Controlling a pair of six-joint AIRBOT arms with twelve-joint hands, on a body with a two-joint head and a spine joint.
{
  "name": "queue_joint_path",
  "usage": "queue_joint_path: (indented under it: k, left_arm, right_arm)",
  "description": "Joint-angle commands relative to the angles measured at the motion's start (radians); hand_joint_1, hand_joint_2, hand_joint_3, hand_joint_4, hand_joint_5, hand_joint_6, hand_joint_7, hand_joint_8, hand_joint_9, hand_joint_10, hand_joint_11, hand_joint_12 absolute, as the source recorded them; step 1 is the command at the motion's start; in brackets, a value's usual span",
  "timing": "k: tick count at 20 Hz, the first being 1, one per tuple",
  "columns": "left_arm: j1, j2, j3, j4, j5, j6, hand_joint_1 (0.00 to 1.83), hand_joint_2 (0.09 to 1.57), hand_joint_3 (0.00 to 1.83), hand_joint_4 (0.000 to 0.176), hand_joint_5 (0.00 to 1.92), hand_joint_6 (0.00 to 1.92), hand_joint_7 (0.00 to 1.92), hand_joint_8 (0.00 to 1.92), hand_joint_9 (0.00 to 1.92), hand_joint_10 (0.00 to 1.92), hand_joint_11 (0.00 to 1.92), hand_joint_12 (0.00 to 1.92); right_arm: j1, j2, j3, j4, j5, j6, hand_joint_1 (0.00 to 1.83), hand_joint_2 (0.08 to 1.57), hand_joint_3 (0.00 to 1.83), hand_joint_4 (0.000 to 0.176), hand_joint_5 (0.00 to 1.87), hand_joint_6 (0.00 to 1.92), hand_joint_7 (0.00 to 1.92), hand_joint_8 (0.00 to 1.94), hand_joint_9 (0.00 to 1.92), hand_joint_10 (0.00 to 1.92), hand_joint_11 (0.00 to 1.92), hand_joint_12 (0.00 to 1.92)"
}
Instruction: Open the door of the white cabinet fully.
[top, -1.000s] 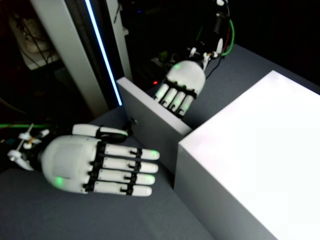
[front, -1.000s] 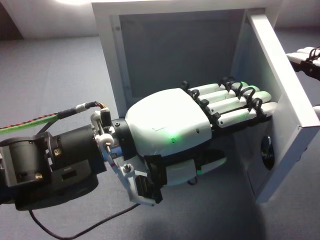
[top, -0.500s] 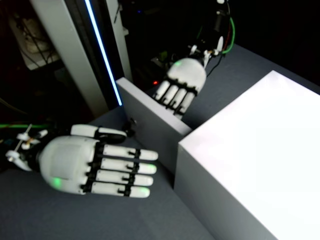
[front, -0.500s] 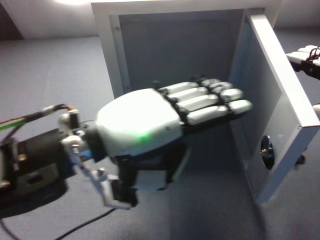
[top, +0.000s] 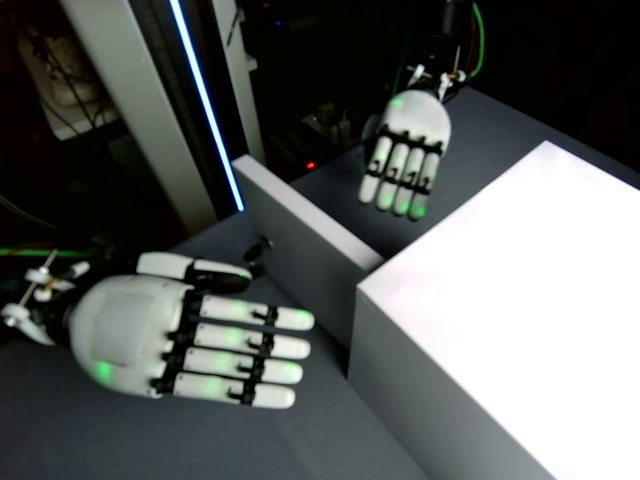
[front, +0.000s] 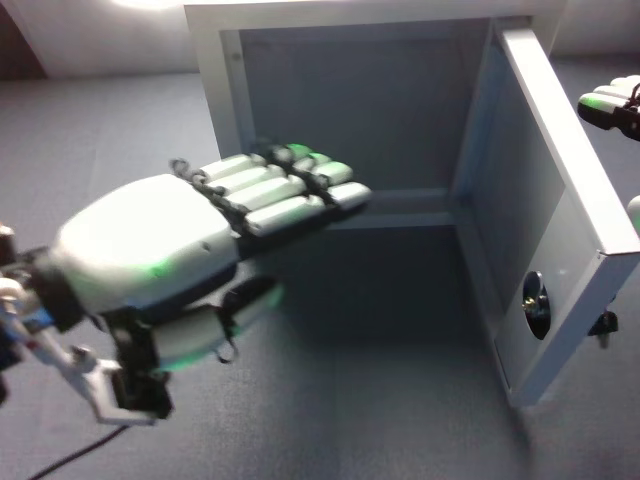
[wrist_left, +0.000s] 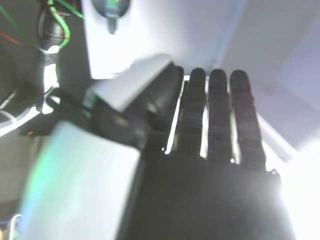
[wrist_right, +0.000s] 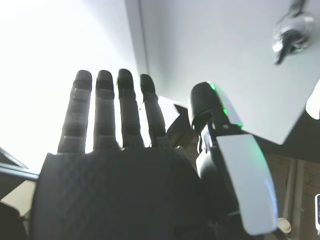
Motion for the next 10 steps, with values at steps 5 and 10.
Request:
queue_joint_path:
  k: [5, 10]
  left_arm:
    - [0.092, 0.105, -0.041, -0.145, -0.246, 0.046, 0.09, 1.57, 0.21, 0.0, 0.03, 0.0, 0.0, 0.0, 0.0, 0.0, 0.0, 0.02]
    - [0.203, 0.197, -0.092, -0.311, -0.39, 0.157, 0.51, 1.57, 0.3, 0.0, 0.0, 0.0, 0.0, 0.0, 0.0, 0.0, 0.04, 0.09]
  right_arm:
    - [0.012, 0.008, -0.001, 0.056, 0.146, 0.007, 0.25, 1.49, 0.0, 0.0, 0.15, 0.0, 0.1, 0.0, 0.05, 0.0, 0.04, 0.0]
    - [0.005, 0.011, -0.007, 0.084, 0.17, 0.002, 0.32, 1.5, 0.0, 0.0, 0.17, 0.0, 0.14, 0.01, 0.06, 0.0, 0.05, 0.01]
